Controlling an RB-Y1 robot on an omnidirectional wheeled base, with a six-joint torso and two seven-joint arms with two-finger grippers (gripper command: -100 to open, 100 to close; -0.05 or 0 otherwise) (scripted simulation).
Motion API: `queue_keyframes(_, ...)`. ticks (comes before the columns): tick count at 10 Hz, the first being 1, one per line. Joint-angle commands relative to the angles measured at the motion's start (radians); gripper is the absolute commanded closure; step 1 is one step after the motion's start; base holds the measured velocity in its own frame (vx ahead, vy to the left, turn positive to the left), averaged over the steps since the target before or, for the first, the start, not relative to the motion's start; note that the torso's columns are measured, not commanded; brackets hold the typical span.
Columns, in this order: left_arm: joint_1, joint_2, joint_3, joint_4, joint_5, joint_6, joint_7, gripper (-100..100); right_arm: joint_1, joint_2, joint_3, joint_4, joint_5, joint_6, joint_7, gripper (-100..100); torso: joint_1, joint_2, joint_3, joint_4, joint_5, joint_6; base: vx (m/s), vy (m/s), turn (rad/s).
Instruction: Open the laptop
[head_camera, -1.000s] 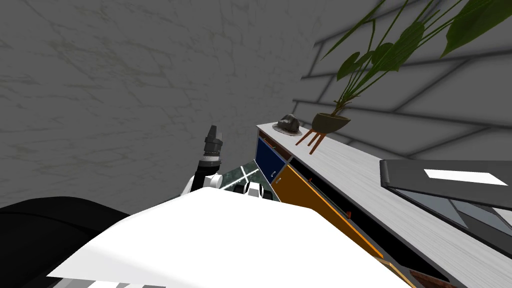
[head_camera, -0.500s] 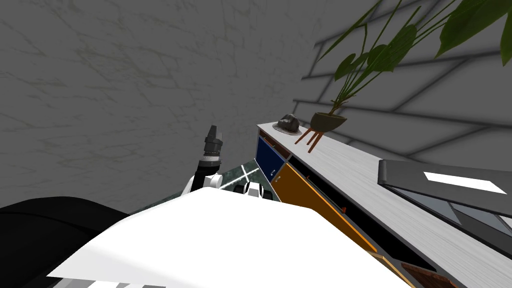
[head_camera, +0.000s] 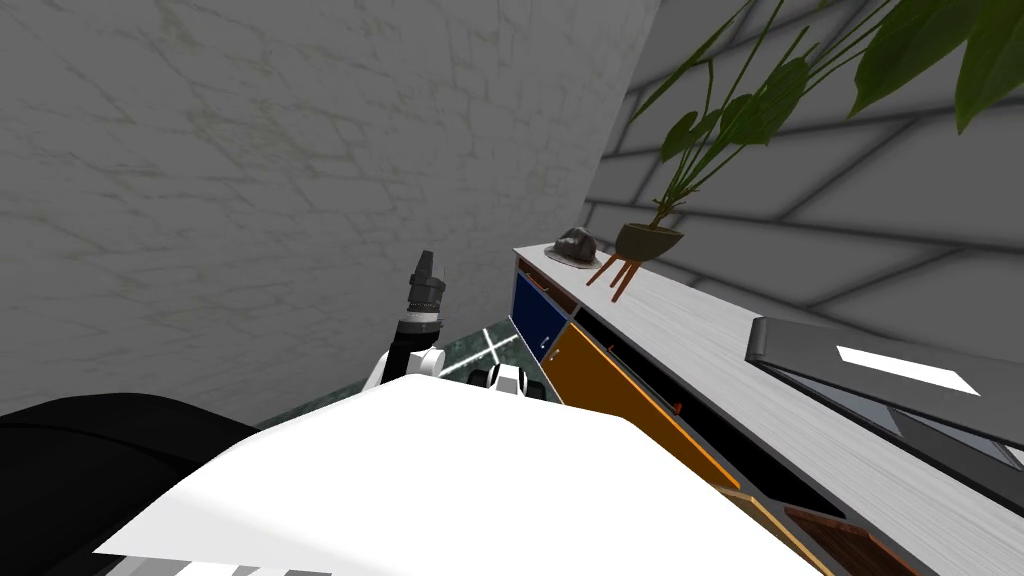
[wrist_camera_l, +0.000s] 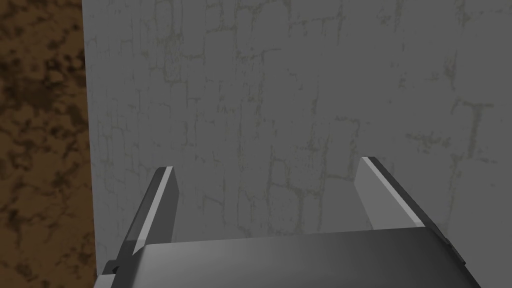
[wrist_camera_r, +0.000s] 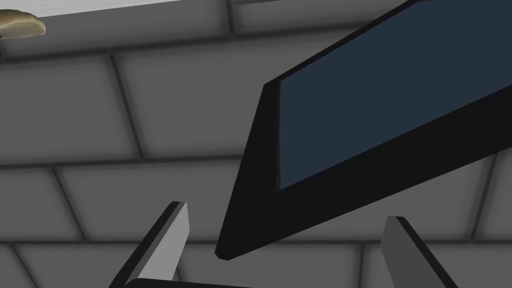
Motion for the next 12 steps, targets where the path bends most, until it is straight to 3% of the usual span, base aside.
queue_keyframes(1, 0.0, 0.0, 0.0, 0.0, 0.0, 0.0, 0.0, 0, 0.061, -0.053, -0.035, -0.032, -0.043, 0.039, -0.022, -100, 0.002, 0.002, 0.001, 0.001, 0.003, 0.002, 0.01, -0.006, -0.059)
queue_keyframes(5, 0.0, 0.0, 0.0, 0.0, 0.0, 0.0, 0.0, 0, 0.145, -0.117, -0.081, -0.091, -0.101, 0.094, -0.054, -100, 0.0, 0.008, 0.004, 0.004, 0.003, 0.003, 0.001, -0.007, -0.043)
queue_keyframes(6, 0.0, 0.0, 0.0, 0.0, 0.0, 0.0, 0.0, 0, 0.125, -0.115, -0.069, -0.065, -0.092, 0.078, -0.048, -100, 0.0, 0.007, 0.004, 0.003, 0.003, 0.003, 0.0, 0.0, 0.0)
queue_keyframes(7, 0.0, 0.0, 0.0, 0.0, 0.0, 0.0, 0.0, 0, 0.127, -0.117, -0.07, -0.065, -0.094, 0.08, -0.05, 0, 0.0, 0.006, 0.004, 0.003, 0.002, 0.003, 0.0, 0.0, 0.0)
queue_keyframes(12, 0.0, 0.0, 0.0, 0.0, 0.0, 0.0, 0.0, 0, 0.127, -0.116, -0.07, -0.065, -0.094, 0.08, -0.05, 0, 0.001, 0.006, 0.003, 0.003, 0.003, 0.003, 0.0, 0.0, 0.0)
